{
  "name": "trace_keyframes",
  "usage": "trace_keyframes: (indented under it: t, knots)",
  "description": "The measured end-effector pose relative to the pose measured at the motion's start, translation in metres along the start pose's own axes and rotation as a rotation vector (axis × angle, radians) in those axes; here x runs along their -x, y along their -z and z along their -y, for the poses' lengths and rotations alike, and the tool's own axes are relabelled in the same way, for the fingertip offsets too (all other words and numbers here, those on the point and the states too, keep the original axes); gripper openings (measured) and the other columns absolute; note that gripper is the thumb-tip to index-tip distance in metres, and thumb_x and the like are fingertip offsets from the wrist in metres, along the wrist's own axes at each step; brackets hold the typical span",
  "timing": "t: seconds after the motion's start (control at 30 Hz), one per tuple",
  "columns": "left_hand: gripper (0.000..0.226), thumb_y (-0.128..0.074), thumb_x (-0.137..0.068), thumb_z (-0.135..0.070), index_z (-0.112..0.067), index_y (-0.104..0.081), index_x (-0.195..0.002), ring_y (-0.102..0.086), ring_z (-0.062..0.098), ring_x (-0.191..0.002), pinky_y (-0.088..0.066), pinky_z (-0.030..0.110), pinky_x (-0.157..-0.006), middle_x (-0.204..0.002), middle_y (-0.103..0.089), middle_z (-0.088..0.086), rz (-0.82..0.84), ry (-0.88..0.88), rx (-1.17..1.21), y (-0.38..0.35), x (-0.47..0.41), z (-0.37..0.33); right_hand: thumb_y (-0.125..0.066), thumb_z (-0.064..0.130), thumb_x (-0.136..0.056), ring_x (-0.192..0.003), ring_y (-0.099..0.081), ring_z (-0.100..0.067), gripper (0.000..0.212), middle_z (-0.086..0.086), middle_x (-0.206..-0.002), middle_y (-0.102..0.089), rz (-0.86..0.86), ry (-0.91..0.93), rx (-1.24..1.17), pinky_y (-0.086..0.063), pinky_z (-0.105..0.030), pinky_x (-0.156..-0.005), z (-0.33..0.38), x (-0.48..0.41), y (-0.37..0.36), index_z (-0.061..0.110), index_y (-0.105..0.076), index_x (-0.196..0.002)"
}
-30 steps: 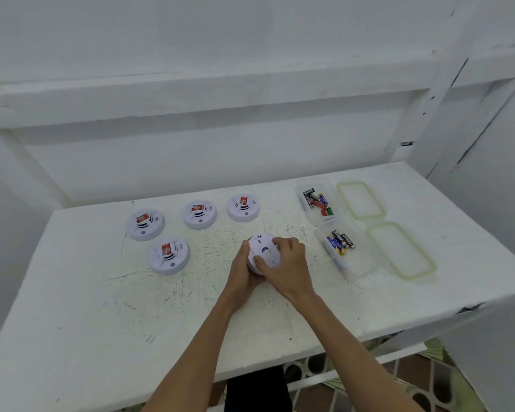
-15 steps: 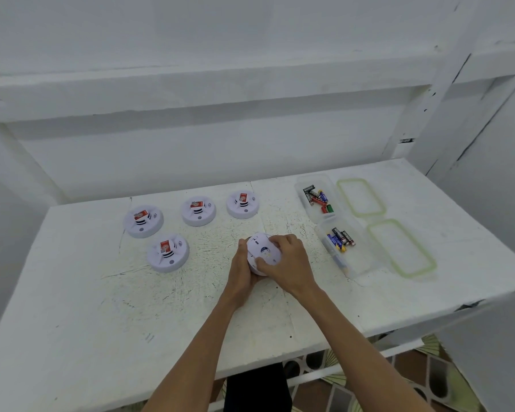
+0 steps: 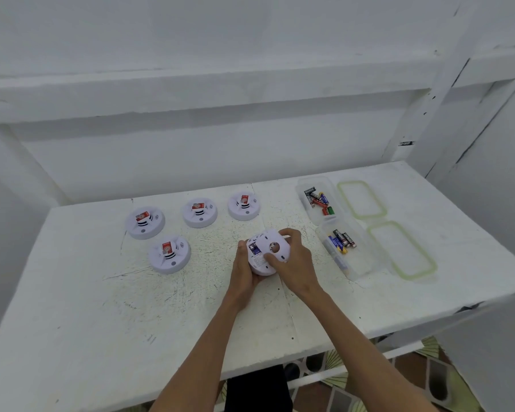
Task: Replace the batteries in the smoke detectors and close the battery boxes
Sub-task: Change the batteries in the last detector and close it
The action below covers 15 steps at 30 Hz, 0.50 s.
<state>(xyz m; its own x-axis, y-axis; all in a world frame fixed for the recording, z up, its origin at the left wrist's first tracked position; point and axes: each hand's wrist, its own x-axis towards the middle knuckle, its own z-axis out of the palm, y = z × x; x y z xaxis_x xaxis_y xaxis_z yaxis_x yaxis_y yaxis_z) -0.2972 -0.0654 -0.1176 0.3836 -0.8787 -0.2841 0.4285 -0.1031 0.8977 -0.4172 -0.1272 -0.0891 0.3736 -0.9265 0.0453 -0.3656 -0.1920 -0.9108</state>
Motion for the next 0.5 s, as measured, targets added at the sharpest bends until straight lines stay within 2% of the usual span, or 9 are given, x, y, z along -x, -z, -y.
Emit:
trace_keyframes:
  t: [0.1,0.17,0.2,0.27,0.37,0.5]
  knots:
    - [0.068,-0.031,-0.100,-0.063,-0.016,-0.058,-0.142,-0.068,0.030,-0.123,-0.060,0.044,-0.094,-0.133,-0.070,0.010,-0.012,-0.007,0.011,0.000,-0.001,0.002,-0.069,0.023,-0.091,-0.088,-0.065,-0.001,0.043,0.003,-0.101,-0.065,-0.109,-0.049,-0.112,-0.053,-0.015,-0.063,-0.005,0.003,0.008,0.027,-0.046,-0.127]
    - [0.061,-0.042,-0.102,-0.062,-0.017,-0.057,-0.141,-0.067,0.030,-0.123,-0.059,0.048,-0.095,-0.134,-0.070,0.009,-0.020,-0.009,0.034,0.002,-0.002,0.003,-0.066,0.023,-0.093,-0.090,-0.067,-0.006,0.039,0.002,-0.103,-0.067,-0.154,-0.107,-0.214,-0.061,-0.032,-0.070,-0.013,0.002,0.012,0.030,-0.048,-0.126]
    - [0.055,-0.052,-0.101,-0.056,-0.017,-0.056,-0.140,-0.067,0.030,-0.123,-0.059,0.051,-0.096,-0.134,-0.069,0.008,-0.026,-0.007,0.047,0.003,-0.003,0.005,-0.066,0.024,-0.093,-0.093,-0.068,-0.010,0.038,0.001,-0.105,-0.068,-0.165,-0.132,-0.243,-0.061,-0.040,-0.073,-0.017,0.001,0.014,0.031,-0.048,-0.126]
    - [0.050,-0.067,-0.090,-0.035,-0.021,-0.056,-0.137,-0.067,0.028,-0.122,-0.057,0.055,-0.098,-0.134,-0.068,0.008,-0.031,-0.006,0.056,0.006,-0.005,0.009,-0.065,0.028,-0.094,-0.096,-0.067,-0.016,0.039,0.003,-0.109,-0.067,-0.185,-0.160,-0.245,-0.060,-0.047,-0.077,-0.025,0.000,0.018,0.033,-0.047,-0.128]
    - [0.051,-0.069,-0.083,-0.020,-0.024,-0.054,-0.131,-0.065,0.028,-0.122,-0.057,0.055,-0.098,-0.134,-0.065,0.009,-0.030,-0.015,0.025,0.009,-0.007,0.014,-0.063,0.031,-0.095,-0.098,-0.065,-0.015,0.040,0.000,-0.115,-0.064,-0.213,-0.196,-0.196,-0.060,-0.040,-0.075,-0.034,-0.001,0.024,0.033,-0.046,-0.130]
    - [0.031,-0.062,-0.098,-0.008,-0.021,-0.050,-0.122,-0.067,0.023,-0.115,-0.060,0.048,-0.093,-0.134,-0.062,0.011,-0.060,-0.034,-0.029,0.009,-0.008,0.017,-0.059,0.031,-0.097,-0.101,-0.063,-0.021,0.041,-0.006,-0.116,-0.063,-0.233,-0.175,-0.055,-0.056,-0.035,-0.076,-0.046,0.000,0.027,0.026,-0.045,-0.135]
